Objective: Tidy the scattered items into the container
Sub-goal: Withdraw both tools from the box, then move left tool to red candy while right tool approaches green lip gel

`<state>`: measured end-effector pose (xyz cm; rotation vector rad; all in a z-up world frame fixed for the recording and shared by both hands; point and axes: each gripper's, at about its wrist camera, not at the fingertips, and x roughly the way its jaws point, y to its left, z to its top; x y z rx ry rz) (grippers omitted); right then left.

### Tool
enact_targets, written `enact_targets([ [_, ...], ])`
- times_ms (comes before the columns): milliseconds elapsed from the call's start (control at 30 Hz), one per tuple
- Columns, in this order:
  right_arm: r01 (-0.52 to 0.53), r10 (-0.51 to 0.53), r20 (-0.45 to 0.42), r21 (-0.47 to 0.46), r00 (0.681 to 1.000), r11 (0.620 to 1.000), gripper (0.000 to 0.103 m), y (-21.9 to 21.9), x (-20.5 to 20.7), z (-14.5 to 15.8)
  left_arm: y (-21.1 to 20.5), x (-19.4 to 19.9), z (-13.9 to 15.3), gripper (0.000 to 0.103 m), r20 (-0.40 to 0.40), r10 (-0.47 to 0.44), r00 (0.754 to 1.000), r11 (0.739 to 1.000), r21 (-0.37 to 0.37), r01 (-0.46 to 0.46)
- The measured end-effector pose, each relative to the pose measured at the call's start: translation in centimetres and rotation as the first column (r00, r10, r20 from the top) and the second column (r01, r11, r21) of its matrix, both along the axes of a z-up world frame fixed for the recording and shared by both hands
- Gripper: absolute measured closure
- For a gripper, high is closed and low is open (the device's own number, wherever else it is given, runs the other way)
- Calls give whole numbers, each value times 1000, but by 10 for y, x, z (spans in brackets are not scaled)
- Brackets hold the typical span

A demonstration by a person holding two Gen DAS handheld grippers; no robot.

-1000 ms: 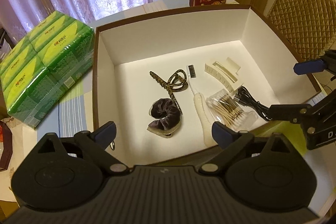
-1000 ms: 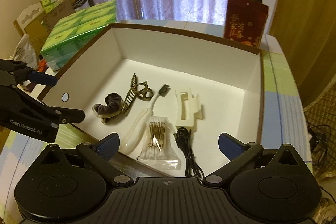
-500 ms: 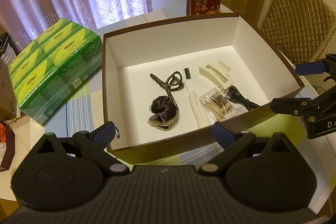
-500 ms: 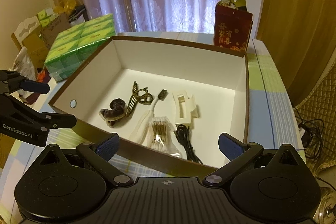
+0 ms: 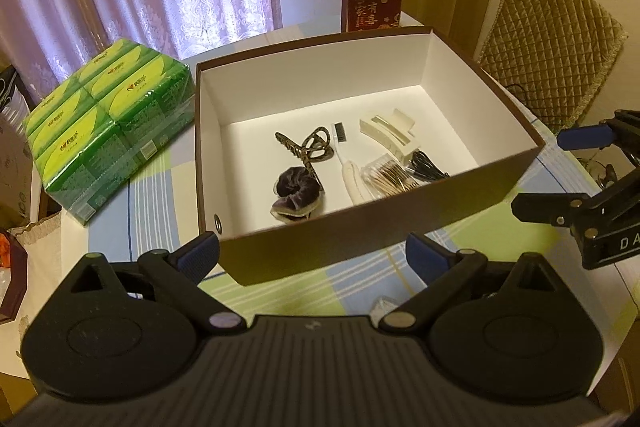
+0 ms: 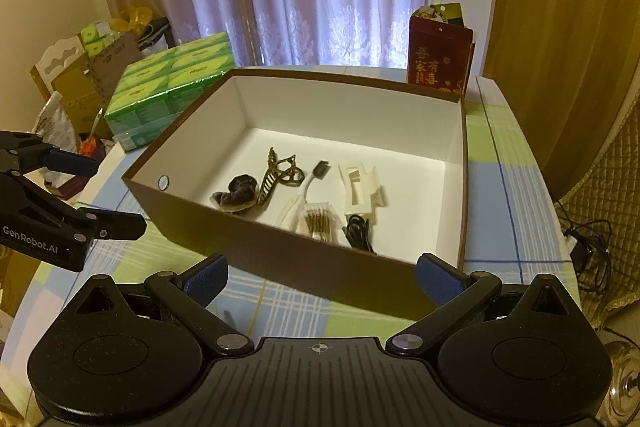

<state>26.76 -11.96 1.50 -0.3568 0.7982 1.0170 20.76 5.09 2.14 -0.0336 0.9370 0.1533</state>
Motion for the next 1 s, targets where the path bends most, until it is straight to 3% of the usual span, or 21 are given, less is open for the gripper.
enact_targets([
  [467, -31, 31, -33, -8, 999, 999, 0, -41, -26, -25, -15, -50, -27, 5, -45, -10, 999, 998, -67, 7],
  [1000, -70, 66, -45, -75, 997, 995, 0, -75, -49, -70, -61, -94, -89, 7, -117, -141, 983, 986, -105, 129],
])
